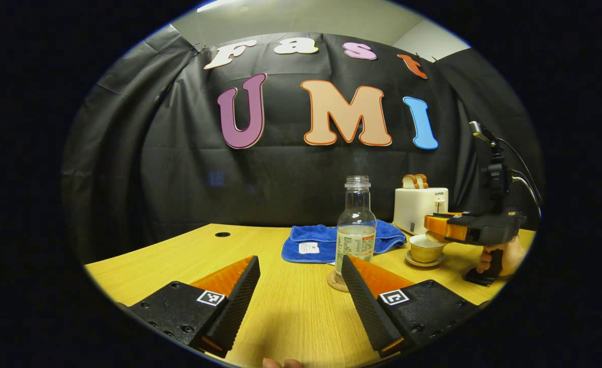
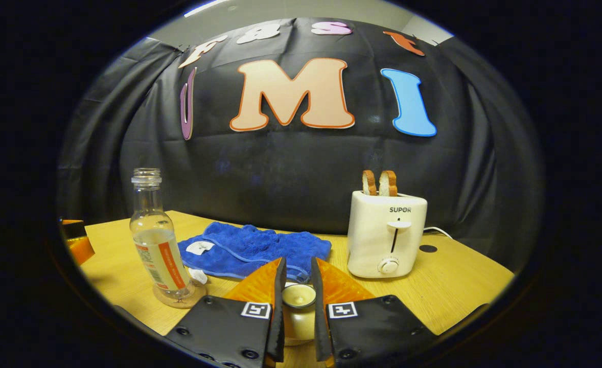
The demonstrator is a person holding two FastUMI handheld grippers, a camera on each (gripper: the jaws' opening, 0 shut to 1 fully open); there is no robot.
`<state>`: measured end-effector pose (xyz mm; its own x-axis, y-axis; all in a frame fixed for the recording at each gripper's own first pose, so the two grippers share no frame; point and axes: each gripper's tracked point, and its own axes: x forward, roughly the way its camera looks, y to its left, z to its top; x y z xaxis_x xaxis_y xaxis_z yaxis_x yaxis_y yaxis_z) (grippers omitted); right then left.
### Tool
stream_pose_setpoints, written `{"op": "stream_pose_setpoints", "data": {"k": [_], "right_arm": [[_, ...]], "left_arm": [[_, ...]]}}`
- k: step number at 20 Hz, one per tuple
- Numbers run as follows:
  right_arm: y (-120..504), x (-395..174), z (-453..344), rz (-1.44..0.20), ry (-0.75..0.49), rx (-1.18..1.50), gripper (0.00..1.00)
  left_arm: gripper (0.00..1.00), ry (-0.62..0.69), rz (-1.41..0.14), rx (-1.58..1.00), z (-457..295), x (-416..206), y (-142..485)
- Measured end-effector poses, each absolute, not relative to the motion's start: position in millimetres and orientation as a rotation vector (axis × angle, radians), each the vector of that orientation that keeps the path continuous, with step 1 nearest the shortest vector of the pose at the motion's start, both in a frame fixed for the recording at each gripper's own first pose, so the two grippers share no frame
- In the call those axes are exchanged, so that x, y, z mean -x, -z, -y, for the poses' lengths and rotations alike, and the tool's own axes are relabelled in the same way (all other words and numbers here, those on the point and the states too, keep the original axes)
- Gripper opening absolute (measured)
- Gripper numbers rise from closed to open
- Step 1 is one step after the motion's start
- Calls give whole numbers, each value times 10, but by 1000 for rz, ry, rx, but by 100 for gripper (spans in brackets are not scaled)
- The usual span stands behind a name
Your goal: Open the teacup lid with one hand, grasp the water bottle and pour water into the teacup with the other hand; after pouring, place the water bottle on the coaster and then close the teacup lid.
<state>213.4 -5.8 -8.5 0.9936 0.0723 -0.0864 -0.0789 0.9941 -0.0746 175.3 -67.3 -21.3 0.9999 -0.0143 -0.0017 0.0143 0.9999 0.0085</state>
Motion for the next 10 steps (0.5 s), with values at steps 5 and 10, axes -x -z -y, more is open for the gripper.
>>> {"op": "stream_pose_setpoints", "data": {"k": [5,10], "right_arm": [[209,-2245,-33,-164,-94,99,27],[354,-2273,-101,-202,-113,148,27]], "left_arm": [[94,13,-2,-8,674,-1752,216],[94,12,-3,-8,675,-1757,212]]}}
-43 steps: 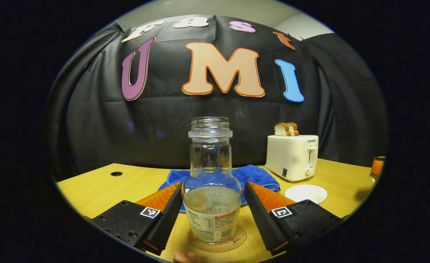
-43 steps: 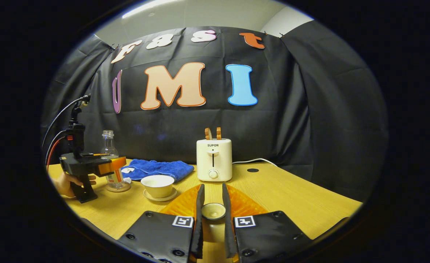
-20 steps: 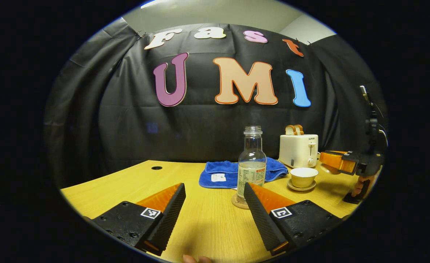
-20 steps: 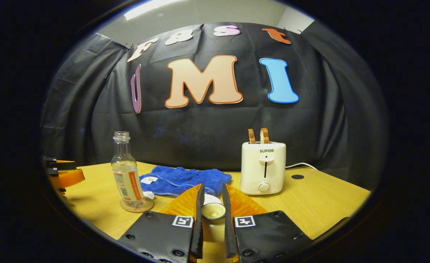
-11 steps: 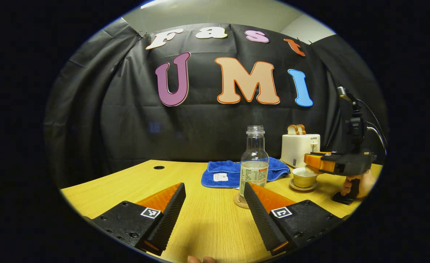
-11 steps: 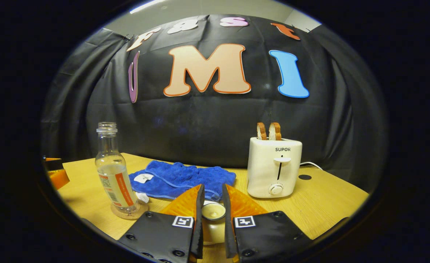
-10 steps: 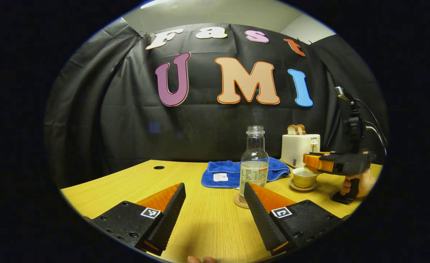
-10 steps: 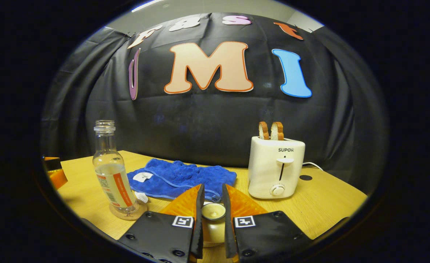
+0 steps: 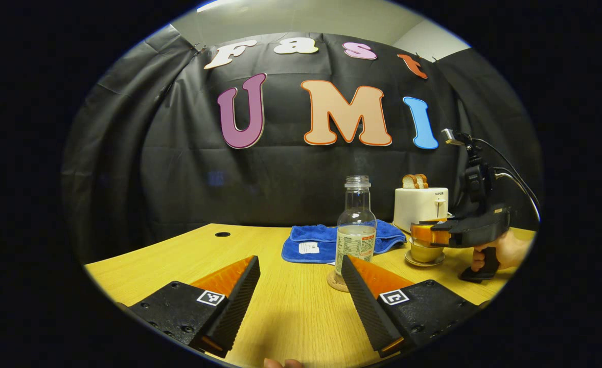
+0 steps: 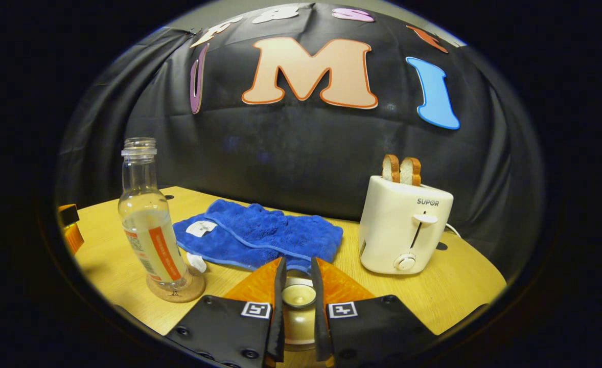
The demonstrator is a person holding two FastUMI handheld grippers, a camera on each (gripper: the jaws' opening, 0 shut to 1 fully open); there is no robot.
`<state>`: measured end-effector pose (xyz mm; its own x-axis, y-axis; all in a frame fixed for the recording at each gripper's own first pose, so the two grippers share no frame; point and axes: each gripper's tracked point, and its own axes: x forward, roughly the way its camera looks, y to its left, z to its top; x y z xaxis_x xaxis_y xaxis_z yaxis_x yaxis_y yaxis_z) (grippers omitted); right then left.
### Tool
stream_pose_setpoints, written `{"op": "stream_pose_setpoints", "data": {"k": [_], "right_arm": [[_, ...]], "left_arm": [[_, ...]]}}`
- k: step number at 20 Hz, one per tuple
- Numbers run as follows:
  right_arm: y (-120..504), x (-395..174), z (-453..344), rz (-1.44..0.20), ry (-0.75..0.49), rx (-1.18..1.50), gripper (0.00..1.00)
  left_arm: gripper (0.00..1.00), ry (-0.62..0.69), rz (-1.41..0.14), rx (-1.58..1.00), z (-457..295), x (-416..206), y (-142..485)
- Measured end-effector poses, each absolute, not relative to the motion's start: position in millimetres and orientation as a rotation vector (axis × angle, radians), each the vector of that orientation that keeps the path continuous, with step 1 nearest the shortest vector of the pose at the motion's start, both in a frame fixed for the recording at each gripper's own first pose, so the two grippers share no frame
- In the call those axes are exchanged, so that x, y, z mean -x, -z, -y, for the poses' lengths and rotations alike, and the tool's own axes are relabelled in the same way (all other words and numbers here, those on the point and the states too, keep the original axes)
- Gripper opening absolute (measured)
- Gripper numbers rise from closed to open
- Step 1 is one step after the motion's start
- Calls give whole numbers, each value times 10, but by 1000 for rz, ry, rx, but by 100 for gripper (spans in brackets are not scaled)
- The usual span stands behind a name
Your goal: Open the teacup lid with one hand, grasp the water bottle and pour water into the teacup with the other hand; after pouring, place the water bottle on the coaster and then close the teacup lid.
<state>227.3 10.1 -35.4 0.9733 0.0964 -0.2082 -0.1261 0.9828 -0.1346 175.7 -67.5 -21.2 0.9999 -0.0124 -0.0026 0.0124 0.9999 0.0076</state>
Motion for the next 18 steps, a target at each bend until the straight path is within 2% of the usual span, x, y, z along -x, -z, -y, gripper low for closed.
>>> {"op": "stream_pose_setpoints", "data": {"k": [2,6,7,11,14,18], "right_arm": [[348,-2264,-106,-201,-114,149,24],[338,-2259,-110,-186,-120,147,27],[333,-2265,-115,-178,-124,145,27],[394,-2252,-114,-205,-137,104,37],[320,-2225,-56,-180,-121,76,99],[103,-2138,43,-44,-103,-13,99]], "left_arm": [[94,13,-2,-7,677,-1749,217],[92,12,-2,-8,677,-1750,215],[94,12,-2,-8,676,-1752,217],[93,5,-2,-8,661,-1747,219],[94,5,-2,-8,666,-1752,218],[94,3,-2,-8,663,-1753,218]]}}
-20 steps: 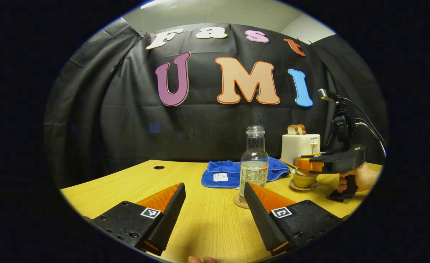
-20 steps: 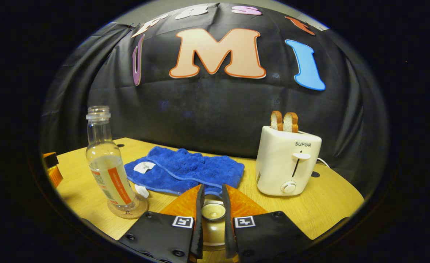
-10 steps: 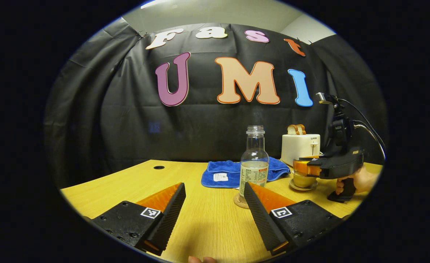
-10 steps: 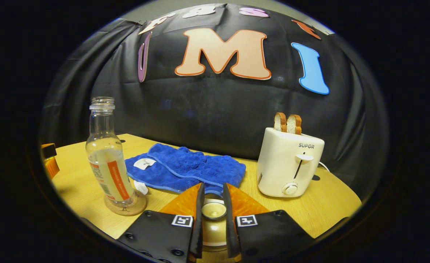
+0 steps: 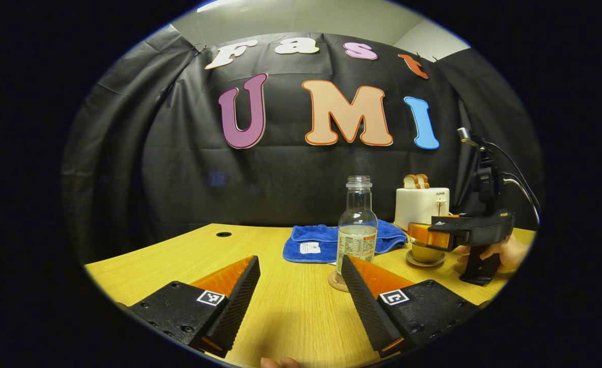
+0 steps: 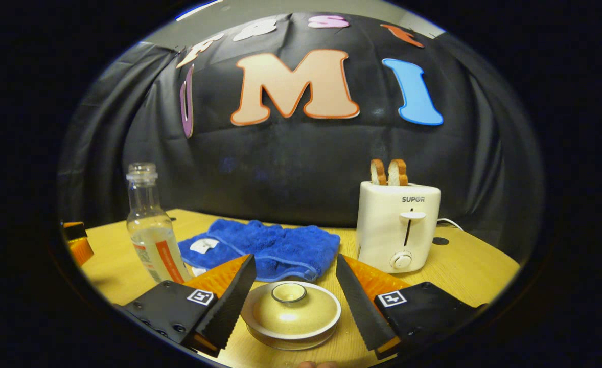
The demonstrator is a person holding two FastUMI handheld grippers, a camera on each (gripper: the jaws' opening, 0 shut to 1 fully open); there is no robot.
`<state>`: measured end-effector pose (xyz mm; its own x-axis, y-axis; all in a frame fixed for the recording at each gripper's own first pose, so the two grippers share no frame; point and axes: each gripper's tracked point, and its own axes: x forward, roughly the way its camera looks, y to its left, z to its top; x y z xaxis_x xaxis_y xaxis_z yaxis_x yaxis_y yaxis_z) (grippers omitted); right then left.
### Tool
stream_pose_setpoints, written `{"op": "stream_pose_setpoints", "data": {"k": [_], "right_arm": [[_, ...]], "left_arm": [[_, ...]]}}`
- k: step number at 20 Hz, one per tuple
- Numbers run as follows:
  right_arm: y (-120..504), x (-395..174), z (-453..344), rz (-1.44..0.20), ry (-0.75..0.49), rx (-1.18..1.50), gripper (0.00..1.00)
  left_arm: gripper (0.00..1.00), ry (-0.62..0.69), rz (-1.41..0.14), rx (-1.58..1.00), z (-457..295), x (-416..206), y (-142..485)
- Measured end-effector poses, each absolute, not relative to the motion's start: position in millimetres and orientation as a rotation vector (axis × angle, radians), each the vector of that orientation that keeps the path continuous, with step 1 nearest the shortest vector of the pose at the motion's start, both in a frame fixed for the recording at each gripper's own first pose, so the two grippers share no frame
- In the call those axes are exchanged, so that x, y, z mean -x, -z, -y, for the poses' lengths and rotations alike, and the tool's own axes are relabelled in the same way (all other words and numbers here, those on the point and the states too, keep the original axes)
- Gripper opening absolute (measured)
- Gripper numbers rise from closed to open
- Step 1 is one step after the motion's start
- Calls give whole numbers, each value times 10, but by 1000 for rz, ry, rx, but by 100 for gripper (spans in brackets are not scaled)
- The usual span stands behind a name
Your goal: Open the teacup lid with one hand, grasp the water bottle and pour water into the teacup with the other hand; after pouring, place the water bottle on the coaster and then close the teacup lid.
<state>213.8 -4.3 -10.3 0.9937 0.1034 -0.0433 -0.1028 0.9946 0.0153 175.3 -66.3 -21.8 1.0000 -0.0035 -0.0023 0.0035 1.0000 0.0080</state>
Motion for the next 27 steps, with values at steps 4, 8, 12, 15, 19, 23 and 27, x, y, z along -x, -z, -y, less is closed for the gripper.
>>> {"op": "stream_pose_setpoints", "data": {"k": [4,8,12,15,19,23,27], "right_arm": [[91,-1999,127,-14,-63,-2,99],[63,-1615,47,-11,-50,1,98],[34,-1100,-27,-3,-38,0,98],[9,-752,-87,-1,-35,-1,100],[-13,-359,-77,2,-7,1,94],[-24,-109,-135,3,-9,1,98],[-26,23,-195,0,-20,0,98]], "left_arm": [[94,-14,-2,-8,629,-1745,213],[94,-51,-3,-8,599,-1696,211],[94,-54,-2,-7,650,-1625,217],[94,-25,0,-8,759,-1559,216],[94,4,3,-10,895,-1452,221],[94,11,4,-9,985,-1363,215],[94,12,4,-8,1031,-1307,220]]}}
